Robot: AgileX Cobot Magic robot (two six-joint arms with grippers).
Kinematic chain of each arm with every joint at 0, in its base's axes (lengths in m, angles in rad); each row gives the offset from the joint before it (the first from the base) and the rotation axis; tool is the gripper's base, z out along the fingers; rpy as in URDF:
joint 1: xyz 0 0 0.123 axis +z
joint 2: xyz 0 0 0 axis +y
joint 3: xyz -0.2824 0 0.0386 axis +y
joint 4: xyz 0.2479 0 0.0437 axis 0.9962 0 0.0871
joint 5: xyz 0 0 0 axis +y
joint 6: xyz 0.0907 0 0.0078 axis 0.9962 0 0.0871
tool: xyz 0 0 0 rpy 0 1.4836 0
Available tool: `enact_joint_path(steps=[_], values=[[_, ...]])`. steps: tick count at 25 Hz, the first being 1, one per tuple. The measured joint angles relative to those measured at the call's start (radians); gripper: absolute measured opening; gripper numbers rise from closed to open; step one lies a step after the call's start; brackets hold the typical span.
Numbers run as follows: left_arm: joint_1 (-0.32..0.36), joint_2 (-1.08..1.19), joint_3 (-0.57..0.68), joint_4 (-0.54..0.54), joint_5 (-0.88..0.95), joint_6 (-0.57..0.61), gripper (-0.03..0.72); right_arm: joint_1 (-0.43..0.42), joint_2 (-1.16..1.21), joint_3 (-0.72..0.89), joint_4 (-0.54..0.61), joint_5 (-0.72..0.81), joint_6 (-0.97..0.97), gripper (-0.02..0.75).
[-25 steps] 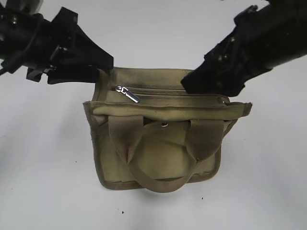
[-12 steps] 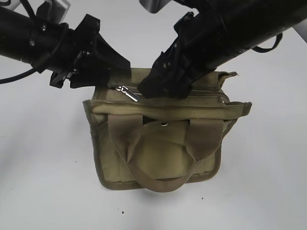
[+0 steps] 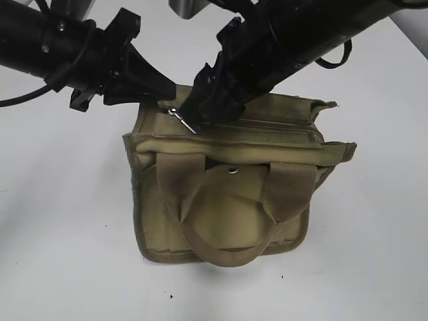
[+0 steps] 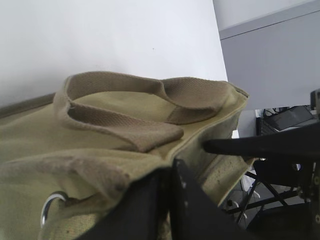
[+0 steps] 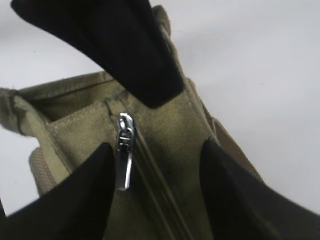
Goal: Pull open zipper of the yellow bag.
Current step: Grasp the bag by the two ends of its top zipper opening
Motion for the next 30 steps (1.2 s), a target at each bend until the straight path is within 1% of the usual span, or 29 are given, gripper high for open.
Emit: enact_joint_path(steps=[2, 7, 19, 22, 26, 28, 30], values=[[0.0, 0.0, 0.0, 0.0, 0.0, 0.0, 0.022, 0.0, 0.011, -0.007, 0.0, -0.001, -0.001, 0.421], [0.0, 0.0, 0.0, -0.005, 0.006, -0.001, 0.019, 0.0, 0.029, -0.01, 0.0, -0.001, -0.001, 0.382], [0.0, 0.001, 0.0, -0.022, 0.014, -0.002, 0.019, 0.0, 0.034, -0.021, 0.001, 0.042, -0.001, 0.372], [0.0, 0.001, 0.0, -0.024, 0.016, -0.003, 0.019, 0.011, 0.033, -0.021, -0.013, 0.044, -0.001, 0.37], [0.0, 0.001, 0.0, -0.026, 0.019, -0.003, 0.019, 0.065, 0.033, -0.022, -0.124, 0.034, 0.031, 0.368], [0.0, 0.002, 0.0, -0.028, 0.02, -0.003, 0.019, 0.077, 0.033, -0.023, -0.203, 0.028, 0.118, 0.363], [0.0, 0.002, 0.0, -0.03, 0.02, -0.003, 0.019, 0.08, 0.037, -0.023, -0.272, 0.026, 0.208, 0.34]])
